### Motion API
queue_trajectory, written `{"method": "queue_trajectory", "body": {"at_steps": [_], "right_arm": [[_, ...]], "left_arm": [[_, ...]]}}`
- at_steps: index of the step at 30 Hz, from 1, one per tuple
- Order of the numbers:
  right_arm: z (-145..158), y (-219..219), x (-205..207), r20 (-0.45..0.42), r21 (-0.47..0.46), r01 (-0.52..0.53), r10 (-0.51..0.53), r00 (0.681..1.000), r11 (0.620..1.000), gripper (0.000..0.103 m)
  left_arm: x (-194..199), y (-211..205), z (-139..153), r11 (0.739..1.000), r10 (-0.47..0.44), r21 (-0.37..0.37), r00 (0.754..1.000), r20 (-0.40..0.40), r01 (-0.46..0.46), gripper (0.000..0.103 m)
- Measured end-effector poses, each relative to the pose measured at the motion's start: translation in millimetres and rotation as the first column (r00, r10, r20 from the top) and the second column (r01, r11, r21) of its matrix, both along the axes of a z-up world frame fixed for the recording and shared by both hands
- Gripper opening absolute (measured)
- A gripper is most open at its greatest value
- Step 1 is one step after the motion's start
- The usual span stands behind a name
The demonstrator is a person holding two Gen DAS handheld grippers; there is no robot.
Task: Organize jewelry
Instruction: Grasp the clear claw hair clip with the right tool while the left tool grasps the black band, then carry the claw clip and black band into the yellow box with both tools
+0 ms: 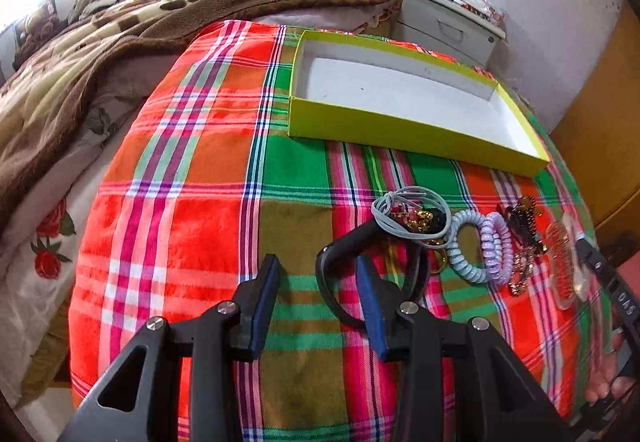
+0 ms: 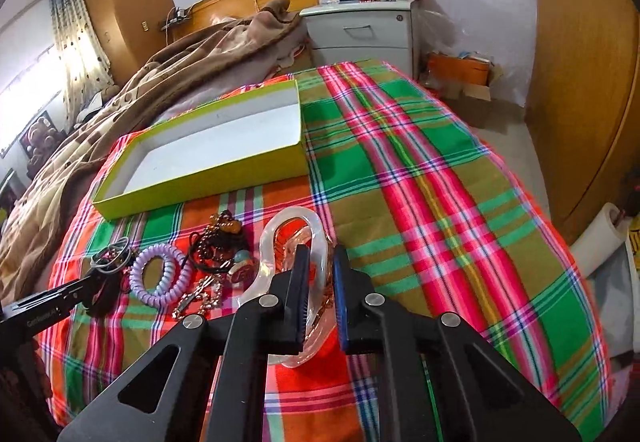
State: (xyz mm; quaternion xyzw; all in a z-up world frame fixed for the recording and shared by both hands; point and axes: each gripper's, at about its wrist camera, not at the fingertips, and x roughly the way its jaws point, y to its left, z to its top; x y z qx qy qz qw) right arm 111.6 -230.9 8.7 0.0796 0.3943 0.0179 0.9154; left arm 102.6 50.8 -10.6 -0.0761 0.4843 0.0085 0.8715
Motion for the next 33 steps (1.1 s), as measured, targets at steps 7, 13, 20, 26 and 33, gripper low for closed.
{"method": "queue_trajectory", "body": {"at_steps": [7,13,20,26,33], "right_arm": [[8.1,-5.7,-2.4,0.034,0.015,0.003,-0.004,0.999,1.0,0.008],[7.8,-8.8,-3.1,0.038,0.021,0.002,-0.002,0.999,1.0,0.008],[10.7,-10.3,-7.2,0.052,0.026,0.003,-0.004,0.999,1.0,0.008],[19.7,-9.0,-12.2,0.083,0.03,-0.002,0.0,0.997,1.0,0.008],[33.6,-4.8,-14.5,0.115,0.029,-0.013,0.009,0.993,0.999,0.008]], "left_arm": [[7.0,-13.1,-1.0,0.996,-0.046,0.079,0.999,0.009,0.045,0.041],[6.4,-14.1,0.4,0.996,-0.064,0.058,0.998,0.012,0.063,0.024],[0.6,-8.2,1.7,0.998,-0.052,0.022,0.999,0.011,0.051,0.018],[-6.7,-3.2,11.6,0.999,-0.04,0.02,0.998,0.038,0.039,0.016],[-11.1,6.6,31.0,1.0,-0.024,0.02,0.997,0.08,0.022,0.016]]}}
